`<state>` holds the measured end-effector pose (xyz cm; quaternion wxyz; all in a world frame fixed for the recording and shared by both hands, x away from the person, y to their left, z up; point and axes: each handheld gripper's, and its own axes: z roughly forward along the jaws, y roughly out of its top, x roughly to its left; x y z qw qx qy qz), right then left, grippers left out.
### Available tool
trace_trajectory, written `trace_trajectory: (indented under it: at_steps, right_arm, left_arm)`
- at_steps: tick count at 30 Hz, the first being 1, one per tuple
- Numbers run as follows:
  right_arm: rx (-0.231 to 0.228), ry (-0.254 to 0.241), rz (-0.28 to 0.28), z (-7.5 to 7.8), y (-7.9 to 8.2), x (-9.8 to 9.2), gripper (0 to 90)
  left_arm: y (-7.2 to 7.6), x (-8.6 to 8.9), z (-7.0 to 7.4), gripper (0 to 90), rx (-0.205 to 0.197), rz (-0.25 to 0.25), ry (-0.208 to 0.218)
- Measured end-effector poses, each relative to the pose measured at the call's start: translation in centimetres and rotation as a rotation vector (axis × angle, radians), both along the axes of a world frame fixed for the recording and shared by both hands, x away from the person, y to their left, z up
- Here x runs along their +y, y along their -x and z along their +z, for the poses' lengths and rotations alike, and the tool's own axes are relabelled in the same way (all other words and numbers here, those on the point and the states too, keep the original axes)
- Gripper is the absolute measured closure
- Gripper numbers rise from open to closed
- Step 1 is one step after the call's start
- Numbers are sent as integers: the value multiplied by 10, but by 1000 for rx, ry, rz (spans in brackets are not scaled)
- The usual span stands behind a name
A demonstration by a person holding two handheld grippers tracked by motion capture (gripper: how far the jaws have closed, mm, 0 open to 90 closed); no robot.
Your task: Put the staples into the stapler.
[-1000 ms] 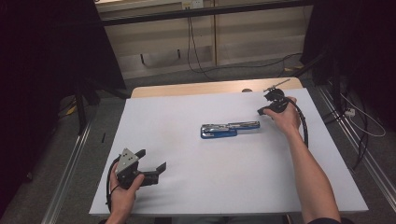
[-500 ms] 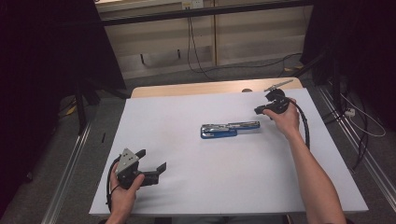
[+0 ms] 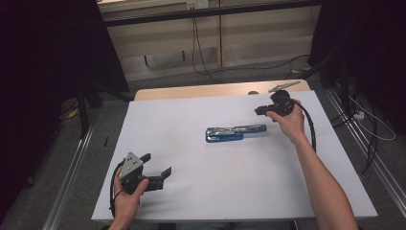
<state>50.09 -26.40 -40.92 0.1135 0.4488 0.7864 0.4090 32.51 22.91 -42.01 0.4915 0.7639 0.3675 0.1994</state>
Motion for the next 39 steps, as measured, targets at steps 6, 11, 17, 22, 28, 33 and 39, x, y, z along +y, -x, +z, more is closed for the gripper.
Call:
trace_trajectory:
  at_steps: [6, 11, 17, 22, 28, 33, 39]
  right_arm:
    - [-13, -5, 34, 3, 2, 9, 791]
    - [-33, -26, 62, 8, 5, 16, 791]
    - [-57, -28, 90, 12, 8, 24, 792]
    - [-62, -56, 119, 14, 10, 33, 792]
    - [-71, -47, 141, 15, 11, 38, 792]
    - [-78, -51, 157, 18, 13, 41, 792]
    - [-83, -48, 194, 18, 16, 46, 792]
  left_arm:
    - [1, 1, 1, 51, 0, 7, 2]
    - [1, 1, 0, 51, 0, 5, 1]
    - [1, 1, 1, 51, -5, 10, 3]
    - [1, 2, 1, 51, -2, 12, 6]
    - [1, 1, 1, 51, -2, 11, 4]
    - [1, 1, 1, 51, 1, 13, 6]
    - [1, 1, 1, 51, 0, 12, 4]
